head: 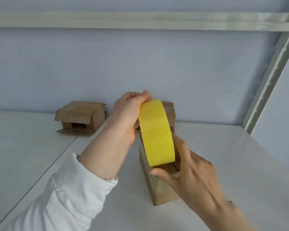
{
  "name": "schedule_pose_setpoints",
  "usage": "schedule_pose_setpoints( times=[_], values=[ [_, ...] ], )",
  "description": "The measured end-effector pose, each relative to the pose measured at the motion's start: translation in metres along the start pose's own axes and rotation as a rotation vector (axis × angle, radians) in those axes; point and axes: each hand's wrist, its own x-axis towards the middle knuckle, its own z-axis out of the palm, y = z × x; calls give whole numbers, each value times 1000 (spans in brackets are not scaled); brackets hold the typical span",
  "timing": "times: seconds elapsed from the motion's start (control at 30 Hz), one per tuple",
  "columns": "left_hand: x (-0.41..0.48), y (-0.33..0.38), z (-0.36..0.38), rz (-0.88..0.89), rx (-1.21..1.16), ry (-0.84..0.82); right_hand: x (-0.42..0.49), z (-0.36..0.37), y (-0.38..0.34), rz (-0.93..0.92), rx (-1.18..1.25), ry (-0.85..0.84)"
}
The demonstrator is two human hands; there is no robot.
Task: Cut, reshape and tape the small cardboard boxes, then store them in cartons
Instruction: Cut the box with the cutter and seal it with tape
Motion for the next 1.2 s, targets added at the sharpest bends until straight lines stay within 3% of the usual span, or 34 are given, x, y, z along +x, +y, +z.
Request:
schedule_pose_setpoints(
  times=[0.23, 0.3, 0.4, 0.53, 0.63, 0.7, 0.87, 1.07, 1.2],
  values=[
    [21, 16, -3, -35, 285, -192, 1, 3, 13, 17, 99, -91],
    [28, 17, -3, 12, 276, -179, 8, 1, 17, -19, 182, -160],
    [41, 9, -6, 39, 285, -68, 21, -11, 17, 131, 491, -318],
    [49, -23, -14, -124, 274, -42, 29, -11, 19, 390, 815, -107],
    [51, -48, -21, -159, 234, -2, 29, -4, 12, 445, 953, -105],
    [54, -57, -23, -180, 199, -27, 26, 3, 5, 413, 910, -118],
    [59, -69, -18, -153, 298, -101, 24, 13, 0, 356, 845, 69],
    [65, -83, -15, 0, 455, -37, 32, 13, 5, 459, 934, 135],
    [69, -88, -19, -6, 512, -73, 33, 16, 5, 507, 943, 139]
  ],
)
